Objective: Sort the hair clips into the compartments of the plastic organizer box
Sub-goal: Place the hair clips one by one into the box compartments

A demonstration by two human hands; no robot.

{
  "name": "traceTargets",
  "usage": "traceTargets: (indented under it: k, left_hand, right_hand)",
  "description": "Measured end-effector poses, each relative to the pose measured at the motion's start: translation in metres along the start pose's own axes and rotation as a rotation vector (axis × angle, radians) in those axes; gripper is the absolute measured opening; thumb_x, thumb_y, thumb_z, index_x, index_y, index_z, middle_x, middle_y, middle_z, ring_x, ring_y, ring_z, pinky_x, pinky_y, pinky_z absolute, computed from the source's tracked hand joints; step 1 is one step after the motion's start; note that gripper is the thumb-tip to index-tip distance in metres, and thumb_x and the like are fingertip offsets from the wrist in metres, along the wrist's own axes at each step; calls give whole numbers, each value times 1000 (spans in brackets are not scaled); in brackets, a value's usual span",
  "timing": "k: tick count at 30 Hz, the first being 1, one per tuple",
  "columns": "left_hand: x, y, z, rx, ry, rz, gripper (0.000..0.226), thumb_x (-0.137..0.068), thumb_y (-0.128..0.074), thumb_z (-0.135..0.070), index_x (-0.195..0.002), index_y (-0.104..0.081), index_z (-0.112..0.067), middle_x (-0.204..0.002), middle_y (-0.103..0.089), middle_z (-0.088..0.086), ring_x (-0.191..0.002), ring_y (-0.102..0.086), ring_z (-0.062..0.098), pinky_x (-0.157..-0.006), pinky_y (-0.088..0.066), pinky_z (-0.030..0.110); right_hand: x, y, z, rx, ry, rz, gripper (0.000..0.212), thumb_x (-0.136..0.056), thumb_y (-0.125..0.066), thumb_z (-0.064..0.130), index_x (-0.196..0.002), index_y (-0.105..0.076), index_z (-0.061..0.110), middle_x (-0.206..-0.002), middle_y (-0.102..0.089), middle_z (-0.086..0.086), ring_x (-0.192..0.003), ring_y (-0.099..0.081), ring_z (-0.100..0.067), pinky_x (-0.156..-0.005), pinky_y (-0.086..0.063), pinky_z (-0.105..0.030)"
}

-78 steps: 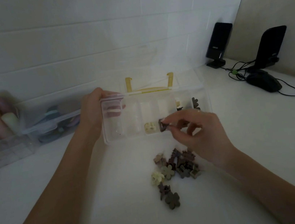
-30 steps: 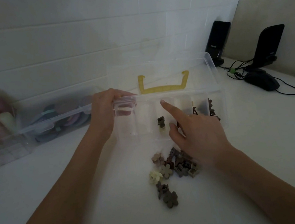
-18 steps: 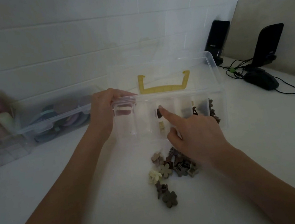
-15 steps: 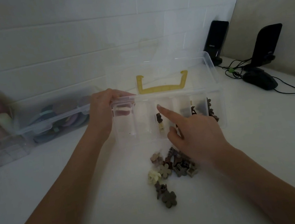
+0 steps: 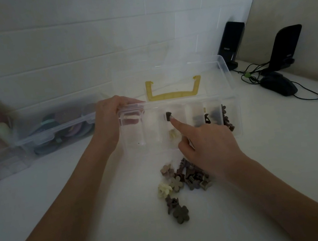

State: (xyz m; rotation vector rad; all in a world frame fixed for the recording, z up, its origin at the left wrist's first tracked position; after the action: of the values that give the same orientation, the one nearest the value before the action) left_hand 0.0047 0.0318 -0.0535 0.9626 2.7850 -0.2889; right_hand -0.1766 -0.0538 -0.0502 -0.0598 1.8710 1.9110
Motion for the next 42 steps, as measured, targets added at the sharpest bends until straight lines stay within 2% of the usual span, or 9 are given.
traceTargets:
  k: [2,5,11,14,19,22,31,37,42]
  left_hand:
    - [0,0,1,3,18,-10,34,-82,-37,-6,-71,-68,-5,-65,-71,5,-65,-66,22,-53,-52,25]
    - [0,0,2,-1,32,-17,33,-83,-36,-6,-71,-67,-5,-64,-70,3,-63,-66,18,-52,-52,24]
    - [0,0,2,-7,42,-15,33,-84,-35,-6,-72,-66,-4,-62,-70,1,-61,-65,16,-51,-51,23]
    - [1,-1,0,12,40,-15,42,-84,-34,-5,-63,-69,-11,-62,-70,1,-59,-65,14,-50,-51,22]
    - [1,-2,1,-17,17,15,43,-83,-36,-11,-62,-73,-17,-70,-72,4,-70,-66,20,-56,-51,23]
    - [0,-2,1,-27,1,14,38,-78,-39,-18,-62,-74,-19,-72,-73,4,-71,-67,19,-56,-51,23]
    - [-1,-3,1,3,2,-2,32,-67,-43,-22,-60,-74,-16,-69,-72,6,-68,-66,23,-53,-50,23]
    - [-2,-2,2,-23,2,5,32,-69,-43,-22,-63,-74,-16,-69,-72,7,-71,-66,25,-55,-51,25]
    - [-2,-2,4,8,34,-34,42,-82,-38,-8,-58,-72,-17,-64,-71,2,-59,-65,15,-51,-52,24]
  right_hand:
    - [0,0,0,-1,-17,28,54,-95,-30,31,-148,-20,32,-53,-45,7,-53,-54,-17,-45,-31,-24]
    - [0,1,-1,-20,-22,42,54,-95,-31,31,-148,-20,33,-57,-52,6,-55,-56,-16,-48,-39,-25]
    - [1,3,0,-31,-31,2,38,-92,-41,27,-127,-57,29,-50,-43,11,-47,-50,-16,-48,-39,-23]
    - [0,2,0,16,-40,38,38,-94,-35,30,-128,-54,31,-63,-58,7,-56,-57,-17,-50,-39,-22]
    - [-1,-1,7,141,-7,57,47,-97,-28,30,-144,-30,27,-55,-35,7,-45,-30,-9,-43,-21,-24]
    - [-2,-3,7,175,-29,77,39,-99,-28,30,-134,-42,23,-55,-32,7,-44,-28,-9,-42,-19,-25]
    - [-7,6,2,74,-158,36,25,-99,-39,36,-109,-59,25,-89,-68,2,-79,-65,-21,-57,-39,-26]
    - [-5,6,-1,55,-175,-27,22,-97,-44,39,-105,-59,26,-81,-66,5,-75,-63,-20,-56,-38,-26]
    - [-1,9,-11,-190,-190,-110,16,-92,-54,40,-103,-65,36,-48,-43,13,-47,-45,-3,-46,-35,-21]
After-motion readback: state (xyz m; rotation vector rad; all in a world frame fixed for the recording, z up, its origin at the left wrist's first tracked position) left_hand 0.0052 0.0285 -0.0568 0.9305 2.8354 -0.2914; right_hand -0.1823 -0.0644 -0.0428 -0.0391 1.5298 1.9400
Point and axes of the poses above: each hand's wrist, its own x-axis away from the middle knuckle, its own y-axis out of the back of the hand, z = x × y, the point moved 6 cm from there along -x, towards the middle knuckle
